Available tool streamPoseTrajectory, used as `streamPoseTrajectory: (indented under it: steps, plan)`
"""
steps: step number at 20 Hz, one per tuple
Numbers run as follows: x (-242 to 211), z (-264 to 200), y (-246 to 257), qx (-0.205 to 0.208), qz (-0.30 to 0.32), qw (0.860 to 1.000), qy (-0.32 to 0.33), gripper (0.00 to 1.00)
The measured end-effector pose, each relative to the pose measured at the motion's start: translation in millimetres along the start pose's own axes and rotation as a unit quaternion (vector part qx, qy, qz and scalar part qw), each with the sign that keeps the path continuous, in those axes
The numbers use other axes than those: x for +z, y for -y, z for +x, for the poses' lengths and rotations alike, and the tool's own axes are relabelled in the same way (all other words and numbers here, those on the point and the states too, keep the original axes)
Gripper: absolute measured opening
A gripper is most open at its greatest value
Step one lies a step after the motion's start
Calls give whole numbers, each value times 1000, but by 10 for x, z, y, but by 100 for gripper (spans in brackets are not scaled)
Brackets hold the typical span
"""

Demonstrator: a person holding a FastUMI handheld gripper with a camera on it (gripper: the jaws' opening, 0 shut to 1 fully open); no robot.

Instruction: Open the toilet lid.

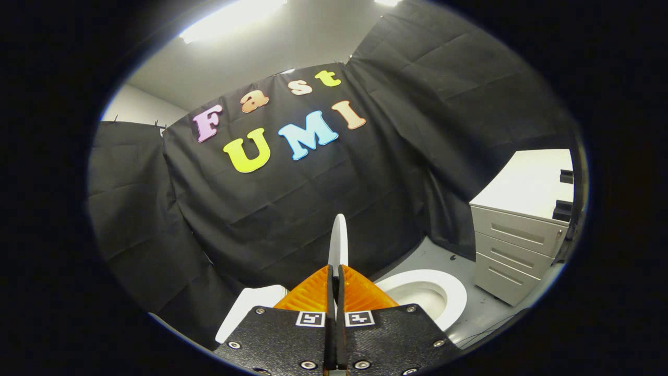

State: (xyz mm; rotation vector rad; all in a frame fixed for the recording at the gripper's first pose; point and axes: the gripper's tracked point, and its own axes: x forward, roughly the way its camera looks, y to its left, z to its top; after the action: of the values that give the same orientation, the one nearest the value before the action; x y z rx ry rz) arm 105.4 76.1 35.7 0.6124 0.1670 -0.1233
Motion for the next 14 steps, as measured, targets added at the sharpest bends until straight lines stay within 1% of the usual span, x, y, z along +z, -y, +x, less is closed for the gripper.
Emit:
streamPoseTrajectory:
  steps: [9,14]
  plan:
    - [-4,-63,-705,33,-62,998,4,0]
    - [-39,-85,-1075,64,-82,995,5,0]
